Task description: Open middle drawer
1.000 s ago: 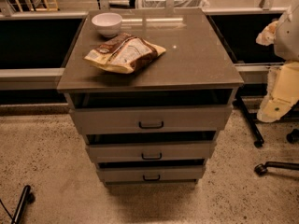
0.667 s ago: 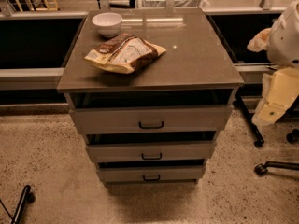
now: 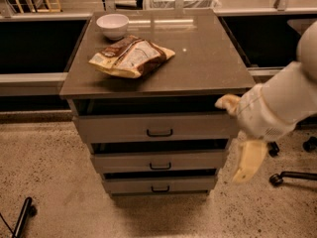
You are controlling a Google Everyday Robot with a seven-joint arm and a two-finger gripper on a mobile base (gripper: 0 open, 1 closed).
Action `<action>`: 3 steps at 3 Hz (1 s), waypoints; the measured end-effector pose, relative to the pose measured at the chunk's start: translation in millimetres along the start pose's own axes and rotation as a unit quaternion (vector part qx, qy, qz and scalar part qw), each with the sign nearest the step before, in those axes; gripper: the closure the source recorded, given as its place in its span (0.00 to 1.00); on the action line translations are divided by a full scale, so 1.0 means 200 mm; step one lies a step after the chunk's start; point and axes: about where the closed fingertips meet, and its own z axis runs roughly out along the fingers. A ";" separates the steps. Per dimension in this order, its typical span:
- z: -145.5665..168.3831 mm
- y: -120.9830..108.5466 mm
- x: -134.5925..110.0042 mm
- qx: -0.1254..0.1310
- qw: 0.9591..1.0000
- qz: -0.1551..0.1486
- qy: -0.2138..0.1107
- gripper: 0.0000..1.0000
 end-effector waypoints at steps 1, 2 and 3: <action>0.21 0.11 0.06 -0.011 0.999 -0.023 -0.028 0.00; 0.21 0.11 0.06 -0.010 0.999 -0.029 -0.026 0.00; 0.34 0.09 0.14 -0.024 1.000 -0.018 0.005 0.00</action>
Offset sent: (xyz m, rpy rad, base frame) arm -0.0138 0.0063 -0.0425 0.0434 0.0016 0.0538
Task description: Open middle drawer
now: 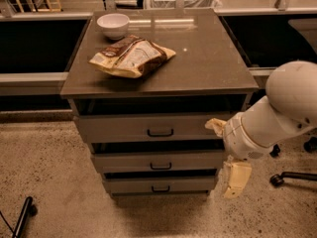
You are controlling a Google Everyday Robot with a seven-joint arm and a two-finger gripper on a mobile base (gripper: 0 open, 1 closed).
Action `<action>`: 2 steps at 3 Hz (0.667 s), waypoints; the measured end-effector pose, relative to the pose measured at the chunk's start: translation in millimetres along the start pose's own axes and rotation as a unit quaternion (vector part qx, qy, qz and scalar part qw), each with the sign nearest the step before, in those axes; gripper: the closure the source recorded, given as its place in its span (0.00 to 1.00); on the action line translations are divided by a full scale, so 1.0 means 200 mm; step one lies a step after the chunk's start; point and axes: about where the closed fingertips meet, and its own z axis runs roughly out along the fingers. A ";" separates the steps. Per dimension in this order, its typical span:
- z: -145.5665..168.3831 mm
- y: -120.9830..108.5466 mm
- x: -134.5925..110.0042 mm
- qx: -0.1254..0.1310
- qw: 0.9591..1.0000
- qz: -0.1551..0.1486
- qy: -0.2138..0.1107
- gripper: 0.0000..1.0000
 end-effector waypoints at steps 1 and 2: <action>0.29 0.06 0.26 -0.017 1.000 0.019 0.006 0.00; 0.54 0.12 0.53 0.000 1.000 0.003 -0.014 0.00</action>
Offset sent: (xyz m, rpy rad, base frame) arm -0.0052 -0.0940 -0.2257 0.0780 -0.0695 0.0357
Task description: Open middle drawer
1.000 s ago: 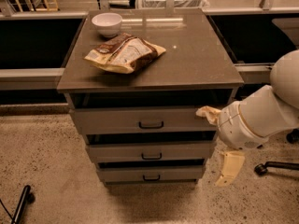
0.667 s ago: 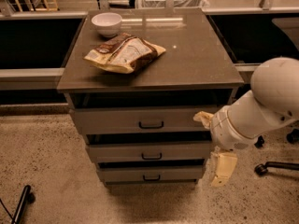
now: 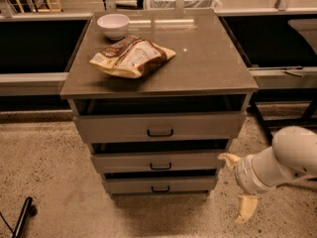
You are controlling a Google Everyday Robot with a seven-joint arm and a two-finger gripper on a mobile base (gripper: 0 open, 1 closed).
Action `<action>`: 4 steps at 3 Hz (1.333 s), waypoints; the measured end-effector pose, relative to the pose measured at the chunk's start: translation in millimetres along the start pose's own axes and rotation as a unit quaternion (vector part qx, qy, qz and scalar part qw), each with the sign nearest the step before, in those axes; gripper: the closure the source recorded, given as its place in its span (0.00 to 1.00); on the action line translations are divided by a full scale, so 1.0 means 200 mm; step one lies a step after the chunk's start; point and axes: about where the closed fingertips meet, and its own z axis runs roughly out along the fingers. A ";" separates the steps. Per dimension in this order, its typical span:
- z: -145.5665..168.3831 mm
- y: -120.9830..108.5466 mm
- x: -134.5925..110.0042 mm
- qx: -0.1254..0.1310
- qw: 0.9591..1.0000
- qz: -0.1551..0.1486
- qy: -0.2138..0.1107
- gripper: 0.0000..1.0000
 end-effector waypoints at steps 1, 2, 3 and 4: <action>-0.04 -0.01 0.08 0.033 0.999 -0.032 -0.026 0.00; -0.04 -0.01 0.09 0.034 0.998 -0.048 -0.024 0.00; 0.13 -0.04 0.09 0.014 0.998 -0.059 -0.016 0.00; 0.42 0.00 0.12 -0.001 0.995 -0.096 0.006 0.00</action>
Offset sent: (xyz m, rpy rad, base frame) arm 0.0030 -0.0164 -0.0014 0.0425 -0.0770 0.0324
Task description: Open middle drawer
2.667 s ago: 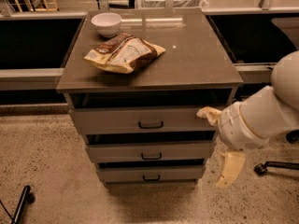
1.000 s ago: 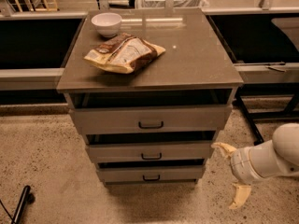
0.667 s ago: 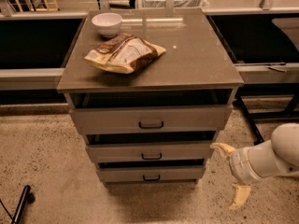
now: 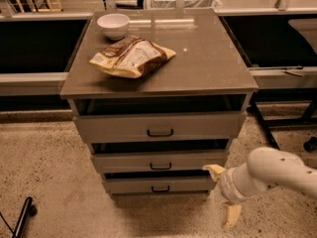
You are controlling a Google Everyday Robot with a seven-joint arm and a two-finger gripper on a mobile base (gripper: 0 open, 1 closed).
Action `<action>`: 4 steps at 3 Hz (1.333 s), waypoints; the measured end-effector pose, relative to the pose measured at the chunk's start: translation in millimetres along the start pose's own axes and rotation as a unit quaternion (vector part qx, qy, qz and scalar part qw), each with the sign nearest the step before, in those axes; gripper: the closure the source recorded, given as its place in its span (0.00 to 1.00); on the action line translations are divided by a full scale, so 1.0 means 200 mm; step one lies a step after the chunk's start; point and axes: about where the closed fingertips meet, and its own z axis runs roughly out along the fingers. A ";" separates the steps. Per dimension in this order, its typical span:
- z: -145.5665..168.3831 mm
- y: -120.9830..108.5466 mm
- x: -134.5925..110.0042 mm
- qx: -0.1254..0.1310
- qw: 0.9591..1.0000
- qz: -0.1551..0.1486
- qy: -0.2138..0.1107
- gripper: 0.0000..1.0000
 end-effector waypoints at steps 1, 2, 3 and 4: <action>0.04 -0.08 0.04 0.035 0.999 -0.017 0.019 0.00; 0.04 -0.08 0.04 0.035 0.999 -0.017 0.019 0.00; 0.13 -0.15 0.06 0.019 0.999 -0.024 0.014 0.00; 0.24 -0.29 0.13 0.035 0.999 -0.004 0.003 0.00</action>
Offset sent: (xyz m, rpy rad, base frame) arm 0.0165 -0.0018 -0.0084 -0.0259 -0.0798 0.0006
